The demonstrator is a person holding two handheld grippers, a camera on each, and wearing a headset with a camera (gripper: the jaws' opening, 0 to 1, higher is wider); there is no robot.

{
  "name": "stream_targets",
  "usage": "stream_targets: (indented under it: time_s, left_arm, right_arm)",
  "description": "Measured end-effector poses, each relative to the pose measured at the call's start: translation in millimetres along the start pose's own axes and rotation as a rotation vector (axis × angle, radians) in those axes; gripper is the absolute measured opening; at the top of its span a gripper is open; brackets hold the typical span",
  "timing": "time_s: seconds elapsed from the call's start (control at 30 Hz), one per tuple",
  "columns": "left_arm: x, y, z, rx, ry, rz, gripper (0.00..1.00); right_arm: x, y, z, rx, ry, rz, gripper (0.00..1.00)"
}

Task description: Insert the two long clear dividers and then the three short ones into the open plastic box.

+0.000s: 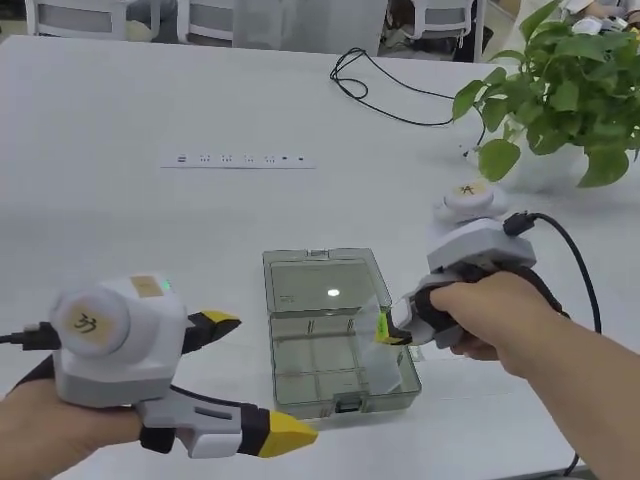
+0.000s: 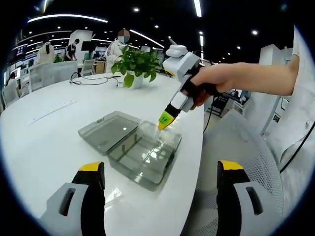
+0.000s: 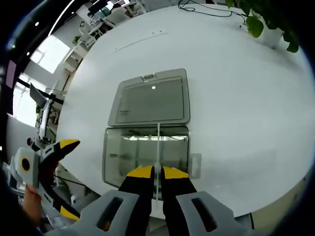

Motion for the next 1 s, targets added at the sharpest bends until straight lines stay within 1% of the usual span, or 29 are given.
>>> stream_targets:
  time_s: [0.23,0.5,0.63,1.0]
  left_arm:
    - [-0.4,-0.8,-0.3,-0.007,0.0,0.002,0.97]
    - [-0.5,-0.9,-1.6,-0.009,0.002,0.006,0.97]
    - [-0.4,-1.1,-1.8,-0.011,0.001,0.006,0.97]
    - [-0.9,-1.8,-1.5,-0.012,0.0,0.002,0.97]
  right_arm:
    - [3.6,0.9,-1.7,0.004,0.006,-0.001,0.07]
    - [1.0,5.0,-4.8,-0.008,0.014,0.001,0.07]
    - [1.2,5.2,-4.3,-0.027,0.003,0.003,0.07]
    - [3.8,4.2,-6.0,-0.048,0.003,0.001,0.07]
Point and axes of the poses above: the centre of the closed fingertips' face, and the gripper's own axes: x roughly forward along the fingers, z roughly to its right, y roughly out of its top, the point moved 3 cm from there along -x, roughly backward along the fingers, and after that the axes turned 10 degrees about -y, right-handed, at the moved point
